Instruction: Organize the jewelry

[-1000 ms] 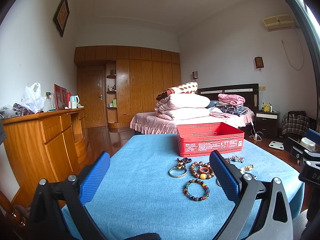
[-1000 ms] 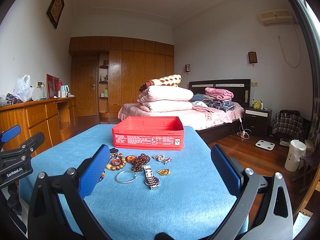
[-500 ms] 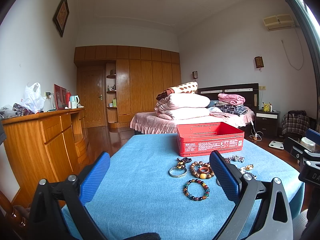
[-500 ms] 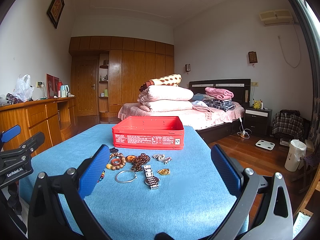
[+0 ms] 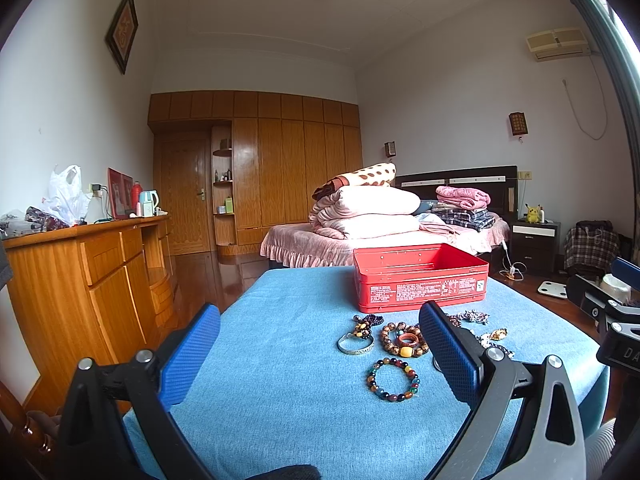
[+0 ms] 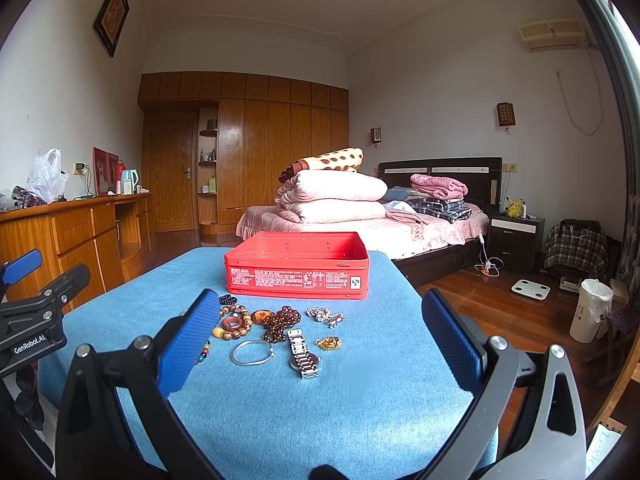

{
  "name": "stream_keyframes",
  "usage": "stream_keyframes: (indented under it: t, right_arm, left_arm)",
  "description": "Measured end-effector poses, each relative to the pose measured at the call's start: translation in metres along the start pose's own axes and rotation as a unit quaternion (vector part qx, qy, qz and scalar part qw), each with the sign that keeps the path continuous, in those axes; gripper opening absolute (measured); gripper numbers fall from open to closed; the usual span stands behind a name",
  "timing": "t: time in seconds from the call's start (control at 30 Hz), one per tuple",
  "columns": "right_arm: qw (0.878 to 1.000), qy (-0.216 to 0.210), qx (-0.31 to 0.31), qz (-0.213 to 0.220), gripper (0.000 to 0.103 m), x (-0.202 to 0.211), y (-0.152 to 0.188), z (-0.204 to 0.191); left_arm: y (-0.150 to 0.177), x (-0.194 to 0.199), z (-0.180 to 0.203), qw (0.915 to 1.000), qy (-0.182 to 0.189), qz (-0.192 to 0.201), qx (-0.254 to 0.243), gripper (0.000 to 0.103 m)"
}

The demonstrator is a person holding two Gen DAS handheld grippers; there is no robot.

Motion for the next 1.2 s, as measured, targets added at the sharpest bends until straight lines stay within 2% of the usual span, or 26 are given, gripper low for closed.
stream_keyframes:
  t: [0.63,1.0,1.2]
  right_arm:
    - [1.0,0.0,0.001,-0.005,0.098,0.0,0.002,-0.002]
    - [0.999,-0.004,-0.012,-0.044,0.098,-0.016,0.013,0.001]
    - [0.999,0.001,-0.014,-0.05,0.098,-0.024,0.014,0.001]
  left_arm:
    - [0.011,-0.005,-0.001,1.0,0.0,-0.008,0.0,0.097]
    - [0.015,-0.015,0.002,0.9993,0.012,-0.034,-0.005,0.097]
    - [0.018,-0.022,0.001,0.9987,0.014,-0.05,0.001,0.097]
Point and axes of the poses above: each gripper's, at about its wrist camera, not at the fingertips, and x roughly against the way its jaws point, z to its right, y to its underside, the point moved 10 cm from there along -x, roughly the way its jaws point, and after that the axes turned 11 degrees about -x, right-handed, at the moved point
